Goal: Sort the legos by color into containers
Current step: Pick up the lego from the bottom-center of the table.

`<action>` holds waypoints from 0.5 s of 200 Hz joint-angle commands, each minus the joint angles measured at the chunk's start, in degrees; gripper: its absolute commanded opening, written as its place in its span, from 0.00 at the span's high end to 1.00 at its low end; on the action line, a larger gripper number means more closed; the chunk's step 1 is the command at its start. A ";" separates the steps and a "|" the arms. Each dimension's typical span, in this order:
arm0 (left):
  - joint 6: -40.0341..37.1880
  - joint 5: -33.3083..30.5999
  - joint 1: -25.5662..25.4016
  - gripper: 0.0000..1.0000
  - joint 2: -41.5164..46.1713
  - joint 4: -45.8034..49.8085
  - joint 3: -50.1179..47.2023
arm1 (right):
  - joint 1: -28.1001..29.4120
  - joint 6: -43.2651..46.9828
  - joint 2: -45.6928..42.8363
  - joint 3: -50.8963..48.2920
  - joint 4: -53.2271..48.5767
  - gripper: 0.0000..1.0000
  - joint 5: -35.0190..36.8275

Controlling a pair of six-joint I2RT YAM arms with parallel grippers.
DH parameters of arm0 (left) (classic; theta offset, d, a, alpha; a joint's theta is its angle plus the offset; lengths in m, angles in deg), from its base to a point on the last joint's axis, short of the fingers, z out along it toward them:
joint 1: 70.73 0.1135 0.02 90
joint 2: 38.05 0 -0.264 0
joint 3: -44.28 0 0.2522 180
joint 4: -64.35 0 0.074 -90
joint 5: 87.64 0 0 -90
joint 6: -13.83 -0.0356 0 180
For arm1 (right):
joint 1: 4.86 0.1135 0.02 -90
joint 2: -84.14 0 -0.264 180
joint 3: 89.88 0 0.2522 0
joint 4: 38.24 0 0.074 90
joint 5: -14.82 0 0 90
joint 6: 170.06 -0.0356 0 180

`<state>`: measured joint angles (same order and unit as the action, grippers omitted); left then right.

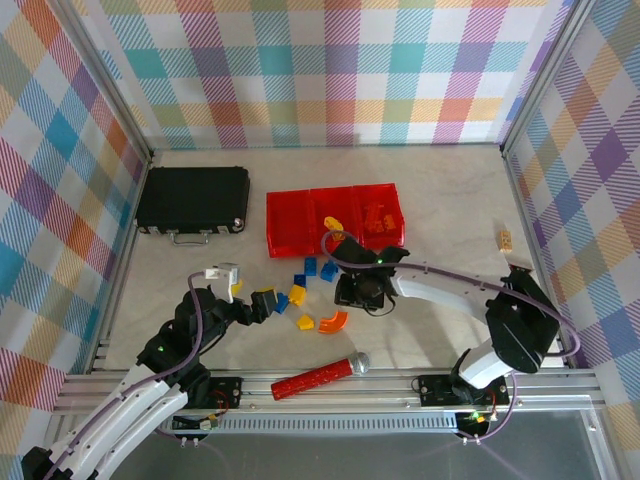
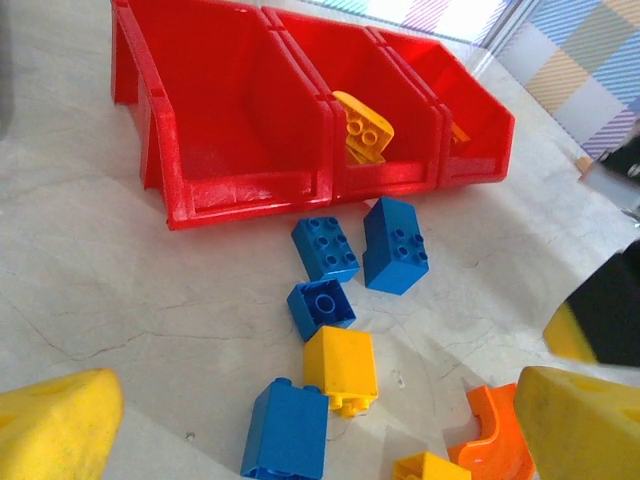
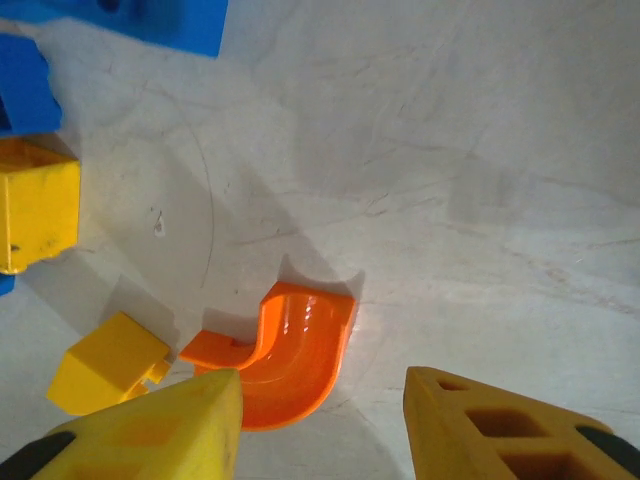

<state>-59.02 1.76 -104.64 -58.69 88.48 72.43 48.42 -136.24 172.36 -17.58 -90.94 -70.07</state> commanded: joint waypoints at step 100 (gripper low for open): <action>0.48 0.15 -0.72 0.00 0.24 -0.62 0.11 | 4.50 -5.67 6.70 1.00 1.06 0.66 3.88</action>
<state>-59.02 1.80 -104.64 -58.87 88.50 72.43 52.29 -139.91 178.42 -17.51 -89.87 -68.02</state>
